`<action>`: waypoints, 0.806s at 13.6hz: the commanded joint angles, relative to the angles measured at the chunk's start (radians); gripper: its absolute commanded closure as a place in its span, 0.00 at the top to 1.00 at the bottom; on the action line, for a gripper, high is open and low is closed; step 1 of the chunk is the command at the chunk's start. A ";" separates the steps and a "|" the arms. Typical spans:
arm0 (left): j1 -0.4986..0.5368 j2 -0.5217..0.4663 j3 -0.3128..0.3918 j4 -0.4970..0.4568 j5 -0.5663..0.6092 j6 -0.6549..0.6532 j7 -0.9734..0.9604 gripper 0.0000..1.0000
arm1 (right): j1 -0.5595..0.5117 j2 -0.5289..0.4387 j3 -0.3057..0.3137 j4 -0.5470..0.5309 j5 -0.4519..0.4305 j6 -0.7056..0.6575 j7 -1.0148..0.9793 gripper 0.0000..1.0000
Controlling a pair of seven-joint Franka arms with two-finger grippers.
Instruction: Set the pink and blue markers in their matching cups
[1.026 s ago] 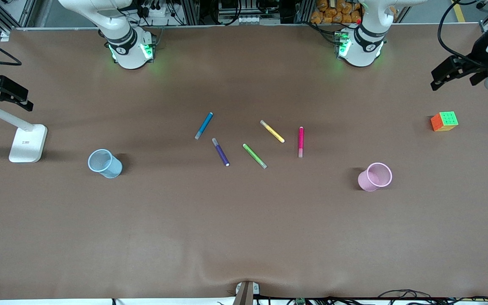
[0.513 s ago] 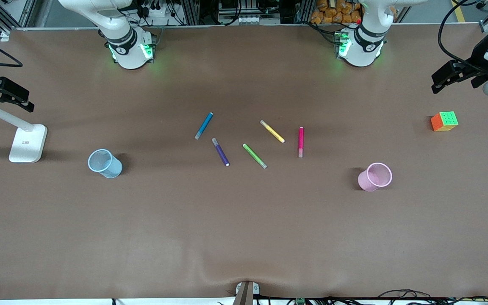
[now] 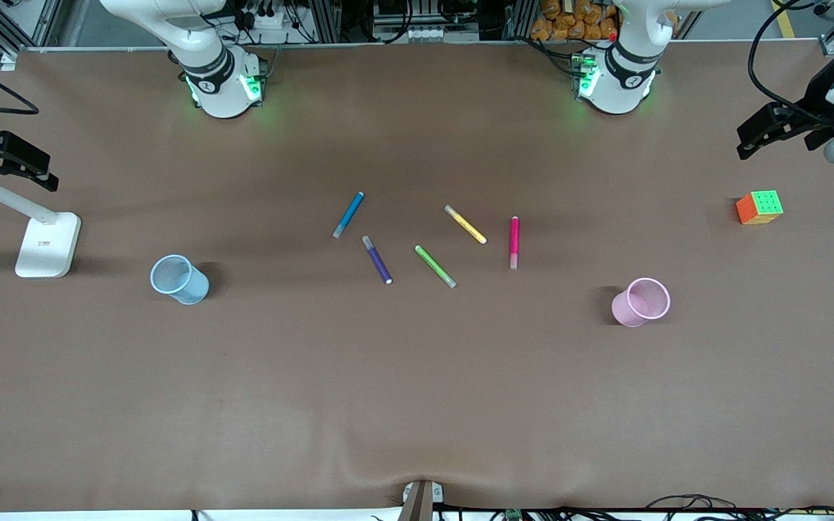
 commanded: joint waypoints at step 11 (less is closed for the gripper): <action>-0.016 0.120 -0.052 0.026 0.001 -0.008 -0.002 1.00 | -0.007 0.005 0.004 0.011 -0.011 -0.011 -0.014 1.00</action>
